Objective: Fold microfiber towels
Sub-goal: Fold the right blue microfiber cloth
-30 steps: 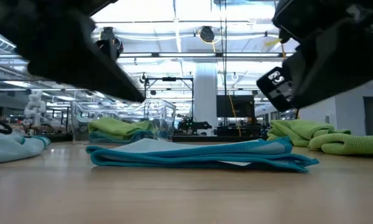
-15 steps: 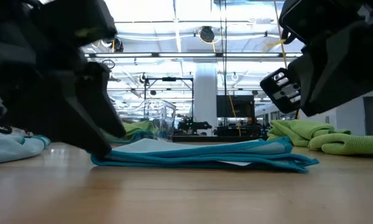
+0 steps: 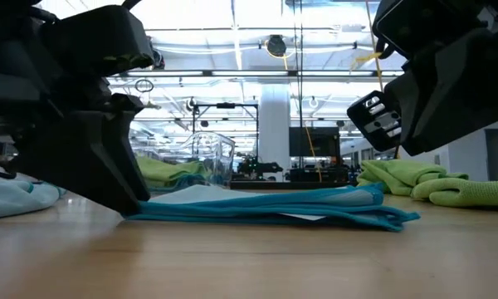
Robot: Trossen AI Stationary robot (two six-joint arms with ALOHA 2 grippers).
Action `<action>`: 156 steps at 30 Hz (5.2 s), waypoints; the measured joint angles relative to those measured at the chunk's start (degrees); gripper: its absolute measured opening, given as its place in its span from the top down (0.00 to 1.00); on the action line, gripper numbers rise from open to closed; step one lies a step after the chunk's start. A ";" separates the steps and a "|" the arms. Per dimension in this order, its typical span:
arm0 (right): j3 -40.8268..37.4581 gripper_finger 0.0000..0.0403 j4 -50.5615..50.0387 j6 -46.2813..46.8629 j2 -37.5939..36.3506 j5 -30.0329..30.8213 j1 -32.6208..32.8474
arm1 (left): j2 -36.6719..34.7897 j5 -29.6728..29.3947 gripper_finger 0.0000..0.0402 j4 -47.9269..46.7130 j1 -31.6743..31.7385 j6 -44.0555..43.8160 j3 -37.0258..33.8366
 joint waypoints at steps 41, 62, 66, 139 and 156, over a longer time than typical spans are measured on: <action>0.01 0.96 -16.63 1.79 -7.26 26.72 1.99 | 8.86 -9.02 0.34 19.06 -1.10 21.67 8.49; -1.88 0.96 -16.11 2.40 -7.26 25.02 2.05 | 12.68 7.86 0.42 1.74 6.36 24.76 18.77; -1.88 0.96 -16.05 2.39 -7.26 25.02 2.03 | 12.68 6.87 0.42 1.62 6.95 25.05 18.73; 9.49 0.97 2.64 -22.54 16.48 17.76 0.56 | 9.94 8.14 0.93 6.03 5.89 14.21 18.63; 9.31 0.97 3.88 -4.80 11.28 17.50 -3.97 | 11.26 -12.45 0.39 6.18 -1.31 13.14 18.74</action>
